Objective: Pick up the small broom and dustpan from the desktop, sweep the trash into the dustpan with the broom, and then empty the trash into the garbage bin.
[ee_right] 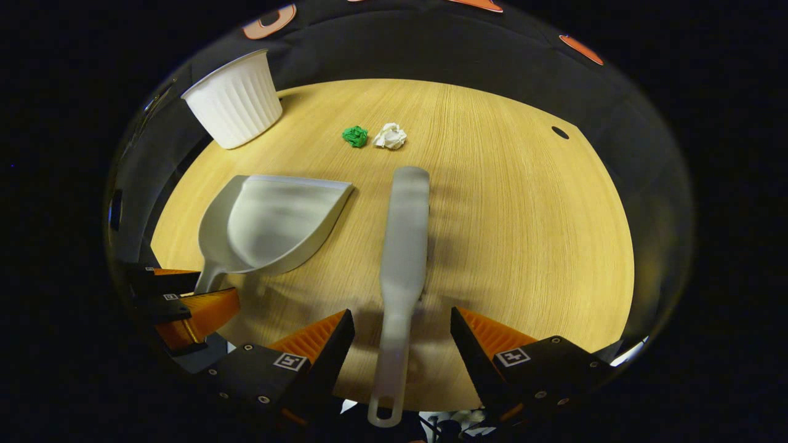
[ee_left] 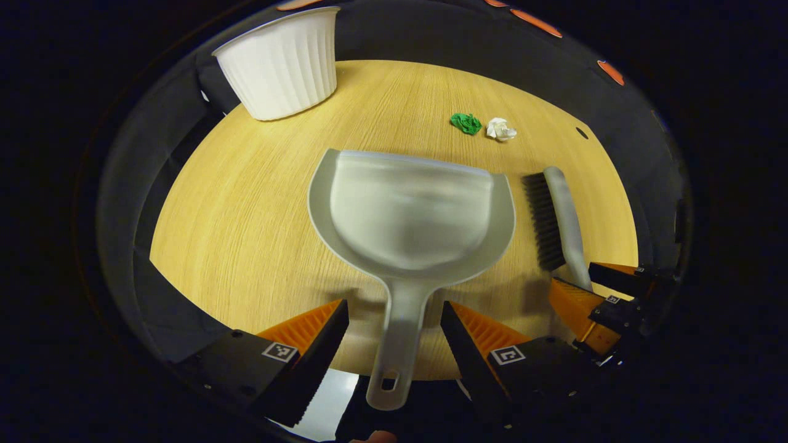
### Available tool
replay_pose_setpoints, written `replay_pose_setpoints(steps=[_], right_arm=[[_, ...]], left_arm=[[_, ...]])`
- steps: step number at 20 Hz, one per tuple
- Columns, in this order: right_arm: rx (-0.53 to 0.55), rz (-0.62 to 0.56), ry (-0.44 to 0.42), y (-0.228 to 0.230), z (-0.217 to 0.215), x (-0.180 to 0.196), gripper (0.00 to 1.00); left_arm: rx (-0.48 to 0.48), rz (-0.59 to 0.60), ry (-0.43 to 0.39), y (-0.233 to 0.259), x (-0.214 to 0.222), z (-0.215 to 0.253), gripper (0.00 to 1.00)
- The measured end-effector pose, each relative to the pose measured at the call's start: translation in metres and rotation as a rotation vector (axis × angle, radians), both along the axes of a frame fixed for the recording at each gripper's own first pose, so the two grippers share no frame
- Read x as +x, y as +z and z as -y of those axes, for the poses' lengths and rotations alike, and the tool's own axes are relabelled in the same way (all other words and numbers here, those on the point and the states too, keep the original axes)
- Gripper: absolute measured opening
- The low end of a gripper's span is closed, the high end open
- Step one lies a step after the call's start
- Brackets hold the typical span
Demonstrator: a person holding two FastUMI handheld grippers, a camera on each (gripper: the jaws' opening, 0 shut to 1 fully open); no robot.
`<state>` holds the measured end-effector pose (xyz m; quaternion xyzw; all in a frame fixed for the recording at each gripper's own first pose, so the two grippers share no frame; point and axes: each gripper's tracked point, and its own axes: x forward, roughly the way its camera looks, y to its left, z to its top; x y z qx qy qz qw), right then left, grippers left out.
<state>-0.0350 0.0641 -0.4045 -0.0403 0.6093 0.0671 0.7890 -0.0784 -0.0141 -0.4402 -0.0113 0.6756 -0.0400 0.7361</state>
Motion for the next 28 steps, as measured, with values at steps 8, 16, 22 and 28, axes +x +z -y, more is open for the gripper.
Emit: replay_pose_setpoints(steps=[8, 16, 22, 28], right_arm=[[0.026, -0.138, -0.061, -0.017, -0.007, -0.008, 0.87], [0.027, -0.180, -0.093, -0.022, -0.005, -0.001, 0.31], [0.057, -0.211, -0.112, -0.028, -0.010, 0.007, 0.22], [0.072, -0.187, -0.119, -0.025, -0.003, 0.032, 0.17]], left_arm=[[-0.023, -0.065, -0.048, -0.014, 0.013, 0.011, 0.97], [-0.037, -0.122, -0.055, -0.026, 0.017, 0.016, 0.53], [-0.065, -0.169, -0.065, -0.034, 0.019, 0.023, 0.36], [-0.102, -0.160, -0.140, -0.025, 0.023, 0.015, 0.31]])
